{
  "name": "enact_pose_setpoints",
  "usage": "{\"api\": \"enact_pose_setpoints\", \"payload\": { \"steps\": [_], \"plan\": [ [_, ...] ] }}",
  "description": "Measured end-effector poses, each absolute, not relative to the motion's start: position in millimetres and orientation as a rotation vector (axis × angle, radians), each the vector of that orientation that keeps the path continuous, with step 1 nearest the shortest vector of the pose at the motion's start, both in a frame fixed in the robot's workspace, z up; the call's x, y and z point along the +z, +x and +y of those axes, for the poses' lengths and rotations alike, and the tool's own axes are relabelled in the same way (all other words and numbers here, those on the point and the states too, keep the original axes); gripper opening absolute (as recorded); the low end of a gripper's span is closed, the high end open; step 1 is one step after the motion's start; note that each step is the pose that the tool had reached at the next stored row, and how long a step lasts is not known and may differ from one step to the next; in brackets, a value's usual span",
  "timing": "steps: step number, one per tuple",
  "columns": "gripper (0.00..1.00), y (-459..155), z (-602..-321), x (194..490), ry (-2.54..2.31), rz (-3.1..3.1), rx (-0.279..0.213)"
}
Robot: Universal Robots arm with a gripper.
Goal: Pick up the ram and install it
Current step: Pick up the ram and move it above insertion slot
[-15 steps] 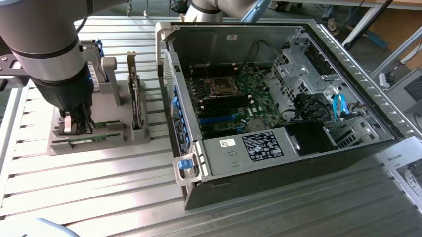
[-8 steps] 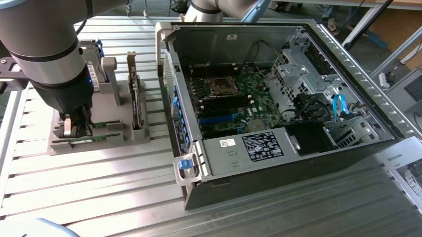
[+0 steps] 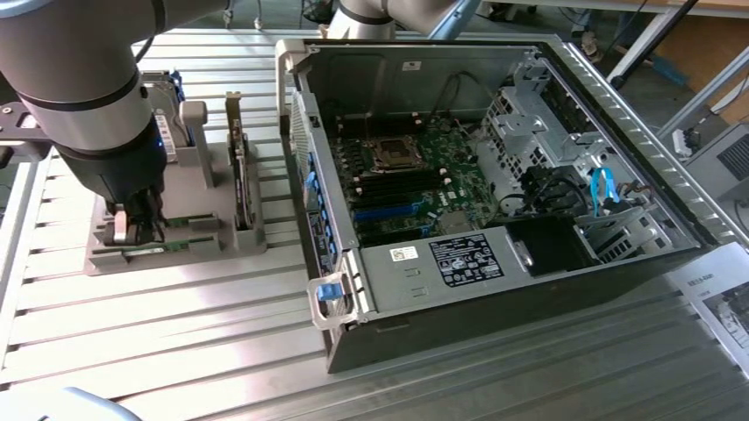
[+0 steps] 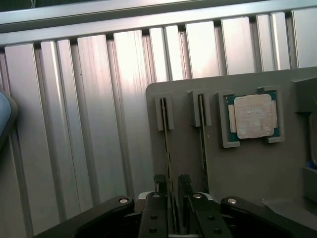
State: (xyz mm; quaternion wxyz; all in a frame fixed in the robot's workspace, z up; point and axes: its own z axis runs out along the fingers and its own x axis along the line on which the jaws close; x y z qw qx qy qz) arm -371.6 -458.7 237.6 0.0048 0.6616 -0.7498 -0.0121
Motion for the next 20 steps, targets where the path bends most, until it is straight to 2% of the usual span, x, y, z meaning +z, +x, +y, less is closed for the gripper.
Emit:
{"api": "enact_pose_setpoints", "payload": {
  "steps": [20],
  "plan": [
    [0.24,-371.5,-458.7,227.9,2.087,-2.335,-0.037]
  ]
}}
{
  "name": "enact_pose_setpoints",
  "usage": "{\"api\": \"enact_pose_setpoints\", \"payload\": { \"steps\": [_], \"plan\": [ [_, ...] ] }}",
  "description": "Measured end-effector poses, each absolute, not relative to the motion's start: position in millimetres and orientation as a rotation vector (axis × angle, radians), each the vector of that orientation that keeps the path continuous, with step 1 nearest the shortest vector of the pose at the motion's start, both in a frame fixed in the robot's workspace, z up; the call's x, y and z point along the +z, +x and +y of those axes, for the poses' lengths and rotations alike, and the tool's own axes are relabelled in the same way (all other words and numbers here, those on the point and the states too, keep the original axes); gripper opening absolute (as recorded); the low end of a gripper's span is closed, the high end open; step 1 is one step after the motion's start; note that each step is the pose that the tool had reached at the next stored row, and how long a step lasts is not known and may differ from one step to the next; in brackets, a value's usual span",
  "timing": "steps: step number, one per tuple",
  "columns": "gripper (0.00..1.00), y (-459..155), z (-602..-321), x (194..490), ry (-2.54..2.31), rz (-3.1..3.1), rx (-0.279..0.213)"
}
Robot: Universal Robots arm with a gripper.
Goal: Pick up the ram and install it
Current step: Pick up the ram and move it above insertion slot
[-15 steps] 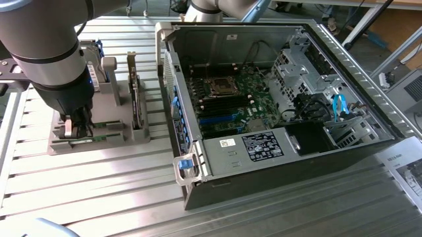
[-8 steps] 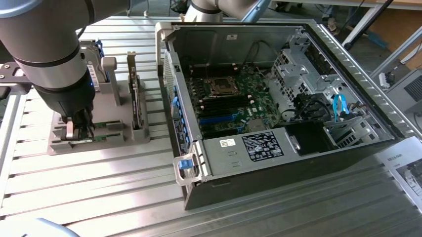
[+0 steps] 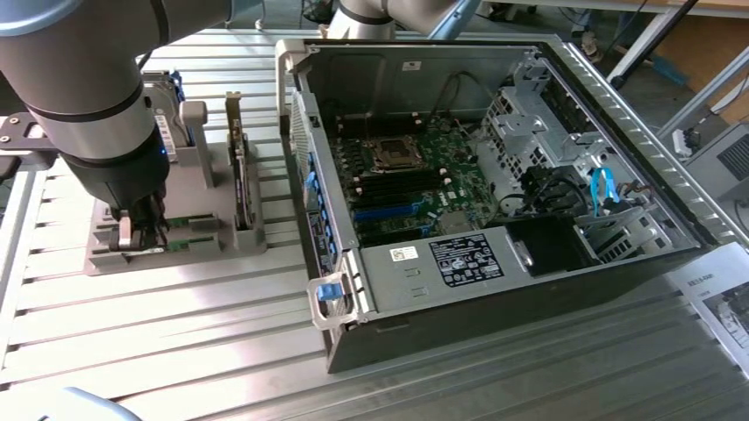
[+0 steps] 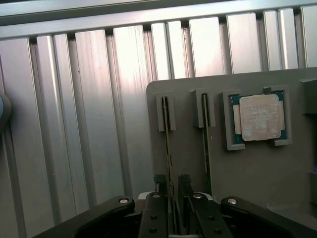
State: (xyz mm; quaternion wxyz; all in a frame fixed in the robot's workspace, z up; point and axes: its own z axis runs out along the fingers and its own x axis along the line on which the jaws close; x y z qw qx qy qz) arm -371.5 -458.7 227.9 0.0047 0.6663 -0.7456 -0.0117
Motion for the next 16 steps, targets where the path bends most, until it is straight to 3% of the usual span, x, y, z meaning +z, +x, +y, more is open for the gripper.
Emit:
{"api": "enact_pose_setpoints", "payload": {
  "steps": [16],
  "plan": [
    [0.24,-371.9,-458.6,227.6,2.117,-2.307,-0.037]
  ]
}}
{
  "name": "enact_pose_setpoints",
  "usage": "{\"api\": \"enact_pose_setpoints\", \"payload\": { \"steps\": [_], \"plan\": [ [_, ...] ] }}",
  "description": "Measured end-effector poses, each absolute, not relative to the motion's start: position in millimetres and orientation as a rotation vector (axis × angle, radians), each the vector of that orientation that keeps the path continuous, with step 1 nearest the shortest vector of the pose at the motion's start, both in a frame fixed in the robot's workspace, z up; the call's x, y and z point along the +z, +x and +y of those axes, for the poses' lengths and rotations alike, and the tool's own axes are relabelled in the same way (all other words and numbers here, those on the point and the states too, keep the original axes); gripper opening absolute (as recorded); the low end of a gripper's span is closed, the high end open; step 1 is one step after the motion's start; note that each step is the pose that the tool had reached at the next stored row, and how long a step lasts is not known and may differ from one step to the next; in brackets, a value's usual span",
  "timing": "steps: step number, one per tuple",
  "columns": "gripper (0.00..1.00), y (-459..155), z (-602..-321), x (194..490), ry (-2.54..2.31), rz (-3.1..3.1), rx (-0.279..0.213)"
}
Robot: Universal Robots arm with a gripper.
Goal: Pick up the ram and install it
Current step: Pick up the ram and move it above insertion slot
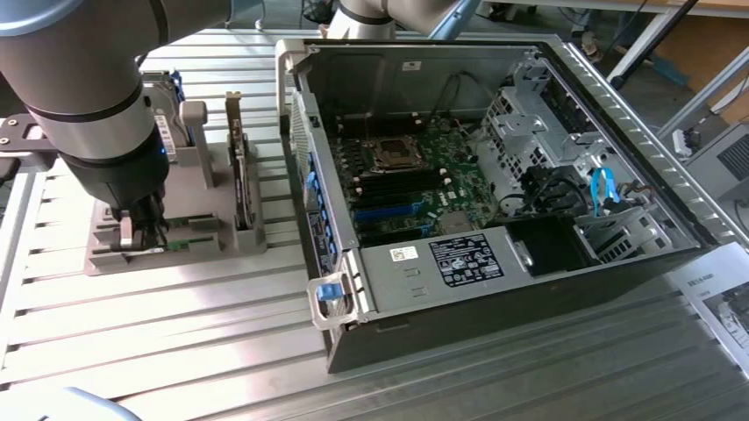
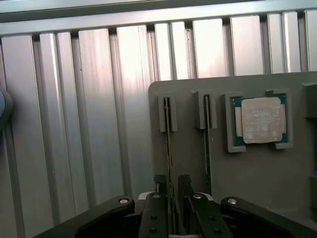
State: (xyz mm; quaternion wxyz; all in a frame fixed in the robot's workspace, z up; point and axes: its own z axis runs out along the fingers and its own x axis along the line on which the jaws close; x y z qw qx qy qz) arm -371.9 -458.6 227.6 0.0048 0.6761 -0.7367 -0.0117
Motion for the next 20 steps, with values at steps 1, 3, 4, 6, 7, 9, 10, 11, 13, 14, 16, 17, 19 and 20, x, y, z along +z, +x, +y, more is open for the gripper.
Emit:
{"api": "enact_pose_setpoints", "payload": {
  "steps": [1,3,4,6,7,9,10,11,13,14,16,17,19,20],
  "plan": [
    [0.24,-371.8,-458.6,227.6,2.119,-2.306,-0.036],
    [0.24,-371.7,-458.6,227.6,2.120,-2.305,-0.036],
    [0.24,-371.7,-458.6,227.6,2.120,-2.305,-0.036],
    [0.24,-371.6,-458.6,227.6,2.120,-2.305,-0.036],
    [0.24,-371.0,-458.6,227.7,2.120,-2.305,-0.036],
    [0.24,-368.6,-458.6,227.6,2.120,-2.305,-0.036],
    [0.24,-367.2,-458.6,227.6,2.120,-2.305,-0.036],
    [0.24,-365.9,-458.6,227.6,2.120,-2.305,-0.036],
    [0.24,-363.8,-458.6,227.6,2.120,-2.305,-0.036],
    [0.24,-363.5,-458.6,227.6,2.120,-2.305,-0.037],
    [0.24,-363.5,-458.6,227.5,2.120,-2.305,-0.036],
    [0.24,-363.5,-458.6,227.5,2.120,-2.305,-0.036],
    [0.24,-363.4,-458.6,226.6,2.120,-2.305,-0.036],
    [0.24,-363.4,-458.6,225.6,2.120,-2.305,-0.036]
  ]
}}
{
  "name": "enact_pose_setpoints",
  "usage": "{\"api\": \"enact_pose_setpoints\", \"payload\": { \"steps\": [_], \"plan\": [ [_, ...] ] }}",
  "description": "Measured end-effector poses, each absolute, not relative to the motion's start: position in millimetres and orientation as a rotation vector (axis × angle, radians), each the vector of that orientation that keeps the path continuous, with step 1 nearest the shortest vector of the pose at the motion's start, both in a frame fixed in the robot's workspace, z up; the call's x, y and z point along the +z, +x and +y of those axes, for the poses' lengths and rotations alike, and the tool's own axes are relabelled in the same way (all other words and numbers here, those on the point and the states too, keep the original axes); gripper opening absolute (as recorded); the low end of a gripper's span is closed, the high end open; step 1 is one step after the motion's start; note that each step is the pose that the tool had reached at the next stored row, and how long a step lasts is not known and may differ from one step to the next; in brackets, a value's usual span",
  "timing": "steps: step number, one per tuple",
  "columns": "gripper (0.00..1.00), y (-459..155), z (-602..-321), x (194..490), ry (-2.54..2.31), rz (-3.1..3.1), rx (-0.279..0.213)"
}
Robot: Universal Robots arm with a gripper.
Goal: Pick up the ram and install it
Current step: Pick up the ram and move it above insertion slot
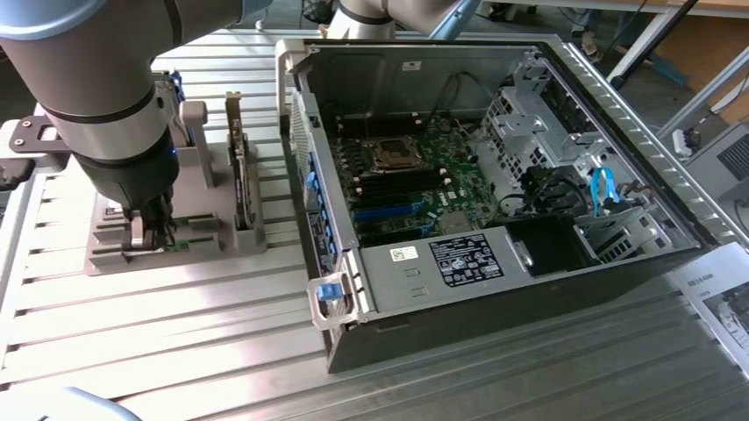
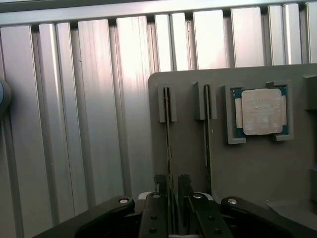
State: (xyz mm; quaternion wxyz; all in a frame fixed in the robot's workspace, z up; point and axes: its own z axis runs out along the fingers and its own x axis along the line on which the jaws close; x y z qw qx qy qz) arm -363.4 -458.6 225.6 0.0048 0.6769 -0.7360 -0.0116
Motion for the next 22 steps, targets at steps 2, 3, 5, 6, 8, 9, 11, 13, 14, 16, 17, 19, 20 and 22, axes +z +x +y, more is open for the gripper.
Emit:
{"api": "enact_pose_setpoints", "payload": {
  "steps": [2,3,5,6,8,9,11,13,14,16,17,19,20,22],
  "plan": [
    [0.24,-363.5,-458.6,224.0,2.120,-2.305,-0.036],
    [0.24,-363.5,-458.6,223.1,2.120,-2.305,-0.036],
    [0.24,-363.5,-458.6,221.5,2.120,-2.305,-0.036],
    [0.24,-363.4,-458.6,220.6,2.120,-2.305,-0.036],
    [0.24,-363.5,-458.7,219.7,2.120,-2.305,-0.036],
    [0.24,-363.5,-458.6,219.7,2.120,-2.305,-0.036],
    [0.24,-363.5,-458.6,219.7,2.120,-2.305,-0.036],
    [0.24,-363.4,-458.1,219.4,2.120,-2.305,-0.036],
    [0.24,-363.4,-457.4,219.5,2.120,-2.305,-0.036],
    [0.24,-363.4,-455.8,219.4,2.120,-2.305,-0.036],
    [0.24,-363.4,-455.7,219.4,2.120,-2.305,-0.036],
    [0.24,-363.4,-455.7,219.4,2.120,-2.305,-0.036],
    [0.24,-363.5,-455.6,219.4,2.120,-2.305,-0.036],
    [0.24,-363.5,-455.6,219.4,2.132,-2.294,-0.036]
  ]
}}
